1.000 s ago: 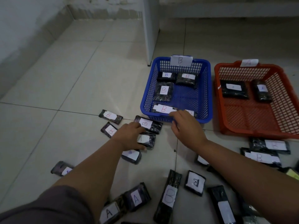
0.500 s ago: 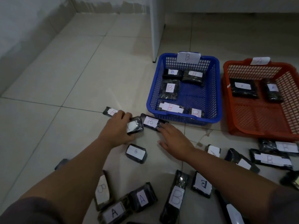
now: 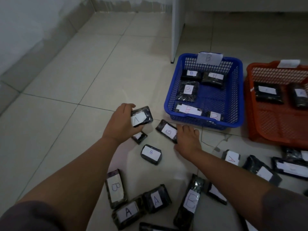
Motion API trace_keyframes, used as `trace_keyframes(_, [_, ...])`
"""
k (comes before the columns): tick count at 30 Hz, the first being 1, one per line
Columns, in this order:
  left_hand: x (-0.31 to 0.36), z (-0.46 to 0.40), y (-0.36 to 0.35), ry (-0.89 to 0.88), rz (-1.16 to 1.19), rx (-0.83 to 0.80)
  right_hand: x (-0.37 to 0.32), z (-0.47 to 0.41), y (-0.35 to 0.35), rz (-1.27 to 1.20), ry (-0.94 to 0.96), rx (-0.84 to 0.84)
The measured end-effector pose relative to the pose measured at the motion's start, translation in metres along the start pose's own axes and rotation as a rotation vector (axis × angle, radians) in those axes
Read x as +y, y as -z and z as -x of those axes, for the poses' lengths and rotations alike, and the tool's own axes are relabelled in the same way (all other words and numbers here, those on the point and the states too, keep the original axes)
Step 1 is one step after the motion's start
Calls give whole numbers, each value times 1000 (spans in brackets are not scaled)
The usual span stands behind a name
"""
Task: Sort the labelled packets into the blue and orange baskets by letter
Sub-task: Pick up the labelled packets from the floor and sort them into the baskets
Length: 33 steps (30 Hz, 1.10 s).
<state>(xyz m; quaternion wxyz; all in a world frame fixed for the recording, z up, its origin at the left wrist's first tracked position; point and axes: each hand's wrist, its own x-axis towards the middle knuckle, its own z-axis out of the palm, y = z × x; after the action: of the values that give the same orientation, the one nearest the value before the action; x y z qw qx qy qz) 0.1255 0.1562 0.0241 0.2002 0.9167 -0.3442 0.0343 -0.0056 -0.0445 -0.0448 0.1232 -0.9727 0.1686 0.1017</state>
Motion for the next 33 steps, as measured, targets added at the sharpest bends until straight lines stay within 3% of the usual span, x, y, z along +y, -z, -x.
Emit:
trace_keyframes(4, [13, -16, 4, 11, -99, 165, 12, 11, 22, -22, 106, -75])
trace_keyframes(9, [33, -37, 8, 87, -36, 294, 36, 31, 69, -17, 231, -101])
trace_keyframes(13, [57, -54, -1, 130, 60, 346, 68, 48, 109, -156, 168, 12])
trace_keyframes(17, [89, -72, -15, 45, 128, 295, 111, 47, 133, -342, -19, 210])
trace_keyframes(22, [118, -82, -25, -41, 241, 166, 131, 2, 132, -382, -157, 358])
trace_keyframes(28, [128, -93, -45, -58, 330, 53, 129, -48, 100, -220, -232, 252])
trace_keyframes(33, [129, -96, -62, -42, 413, 7, 128, -68, 77, 58, -254, 167])
